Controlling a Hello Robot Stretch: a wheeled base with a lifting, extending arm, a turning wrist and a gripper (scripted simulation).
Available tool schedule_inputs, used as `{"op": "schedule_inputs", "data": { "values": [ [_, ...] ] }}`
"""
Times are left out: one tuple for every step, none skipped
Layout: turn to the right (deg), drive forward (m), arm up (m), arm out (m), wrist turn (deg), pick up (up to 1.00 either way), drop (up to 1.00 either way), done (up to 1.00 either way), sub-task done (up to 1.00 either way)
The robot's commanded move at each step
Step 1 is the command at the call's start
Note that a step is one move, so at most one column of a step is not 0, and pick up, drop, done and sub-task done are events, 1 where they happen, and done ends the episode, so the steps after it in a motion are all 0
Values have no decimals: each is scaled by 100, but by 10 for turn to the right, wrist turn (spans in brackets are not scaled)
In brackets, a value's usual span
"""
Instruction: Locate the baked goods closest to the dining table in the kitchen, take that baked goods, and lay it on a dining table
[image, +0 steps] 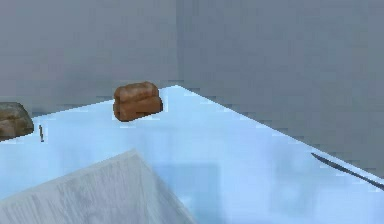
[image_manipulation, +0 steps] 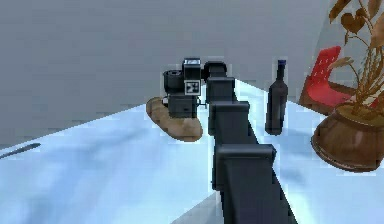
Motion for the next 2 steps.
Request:
{"op": "schedule_inputs", "data": {
  "values": [
    [0,0,0,0,90,0,0,0,0],
    [0,0,-12,0,0,0,0,0,0]
  ]
}}
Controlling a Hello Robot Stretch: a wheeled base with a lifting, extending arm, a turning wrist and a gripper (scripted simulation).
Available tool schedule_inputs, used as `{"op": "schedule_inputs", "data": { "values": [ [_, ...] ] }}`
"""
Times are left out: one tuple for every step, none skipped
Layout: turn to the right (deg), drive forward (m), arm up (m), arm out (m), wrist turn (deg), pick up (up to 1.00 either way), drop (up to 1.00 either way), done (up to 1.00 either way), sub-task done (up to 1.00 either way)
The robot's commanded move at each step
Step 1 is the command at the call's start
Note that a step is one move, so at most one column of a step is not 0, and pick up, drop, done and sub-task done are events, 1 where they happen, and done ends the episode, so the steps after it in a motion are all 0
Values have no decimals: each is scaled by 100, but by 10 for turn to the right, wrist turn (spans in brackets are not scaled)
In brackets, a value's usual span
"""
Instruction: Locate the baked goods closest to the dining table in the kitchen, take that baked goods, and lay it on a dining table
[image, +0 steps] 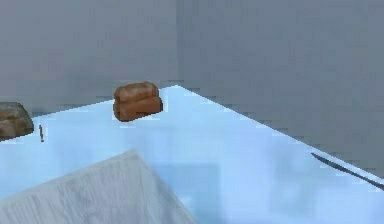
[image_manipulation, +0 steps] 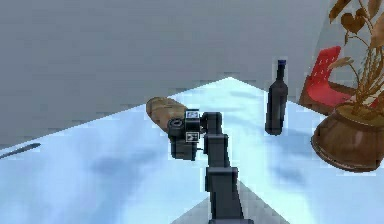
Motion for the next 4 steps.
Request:
{"op": "schedule_inputs", "data": {
  "values": [
    [0,0,0,0,0,100,0,0,0],
    [0,0,10,0,0,0,0,0,0],
    [0,0,2,0,0,0,0,0,0],
    [0,0,0,0,-450,0,0,0,0]
  ]
}}
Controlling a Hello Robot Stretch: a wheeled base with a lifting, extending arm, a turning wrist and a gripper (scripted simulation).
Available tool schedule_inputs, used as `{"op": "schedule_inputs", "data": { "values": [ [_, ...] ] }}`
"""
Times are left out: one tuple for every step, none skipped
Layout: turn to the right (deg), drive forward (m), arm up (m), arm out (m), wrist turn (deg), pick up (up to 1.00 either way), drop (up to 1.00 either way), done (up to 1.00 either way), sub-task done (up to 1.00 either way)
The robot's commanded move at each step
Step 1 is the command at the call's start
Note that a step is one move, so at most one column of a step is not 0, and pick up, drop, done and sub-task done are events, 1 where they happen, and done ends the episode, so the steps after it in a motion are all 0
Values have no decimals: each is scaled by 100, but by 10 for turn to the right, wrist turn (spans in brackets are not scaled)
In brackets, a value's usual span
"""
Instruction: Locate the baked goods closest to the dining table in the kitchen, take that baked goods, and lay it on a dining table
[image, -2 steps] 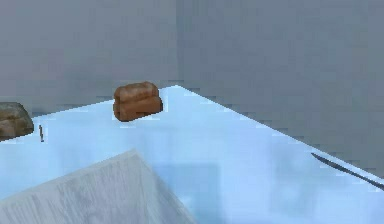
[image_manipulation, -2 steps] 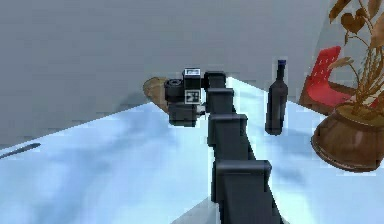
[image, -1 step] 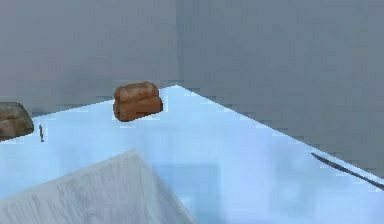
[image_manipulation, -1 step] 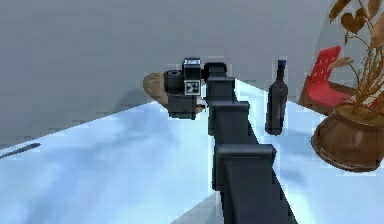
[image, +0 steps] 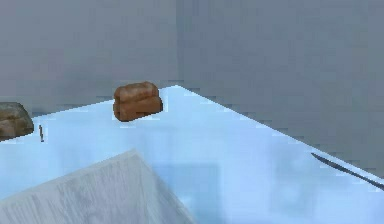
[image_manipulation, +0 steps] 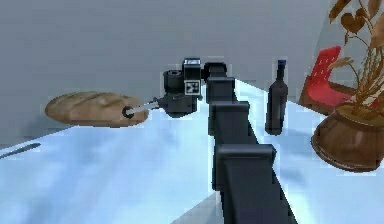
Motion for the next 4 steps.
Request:
{"op": "schedule_inputs", "data": {
  "values": [
    [0,0,0,0,-450,0,0,0,0],
    [0,0,0,0,-450,0,0,0,0],
    [0,0,0,0,-30,0,0,0,0],
    [0,0,0,-28,0,0,0,0,0]
  ]
}}
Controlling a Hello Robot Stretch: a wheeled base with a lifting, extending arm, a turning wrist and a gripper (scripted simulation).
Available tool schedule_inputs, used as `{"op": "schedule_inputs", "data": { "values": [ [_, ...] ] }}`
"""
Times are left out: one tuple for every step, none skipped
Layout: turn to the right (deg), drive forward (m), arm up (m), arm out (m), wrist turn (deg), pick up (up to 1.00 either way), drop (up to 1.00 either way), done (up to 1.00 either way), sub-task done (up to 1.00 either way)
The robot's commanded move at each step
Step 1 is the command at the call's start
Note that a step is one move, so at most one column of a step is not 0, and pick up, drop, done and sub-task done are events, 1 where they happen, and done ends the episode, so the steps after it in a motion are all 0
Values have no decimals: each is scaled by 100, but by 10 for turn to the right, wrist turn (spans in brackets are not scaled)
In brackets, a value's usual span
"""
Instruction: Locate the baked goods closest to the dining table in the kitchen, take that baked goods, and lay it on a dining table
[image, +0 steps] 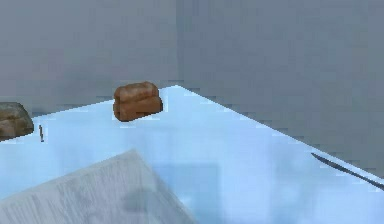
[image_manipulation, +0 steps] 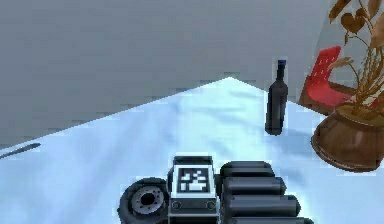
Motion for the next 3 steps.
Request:
{"op": "schedule_inputs", "data": {
  "values": [
    [-450,0,0,0,0,0,0,0,0],
    [-330,0,0,0,0,0,0,0,0],
    [0,30,0,0,0,0,0,0,0]
  ]
}}
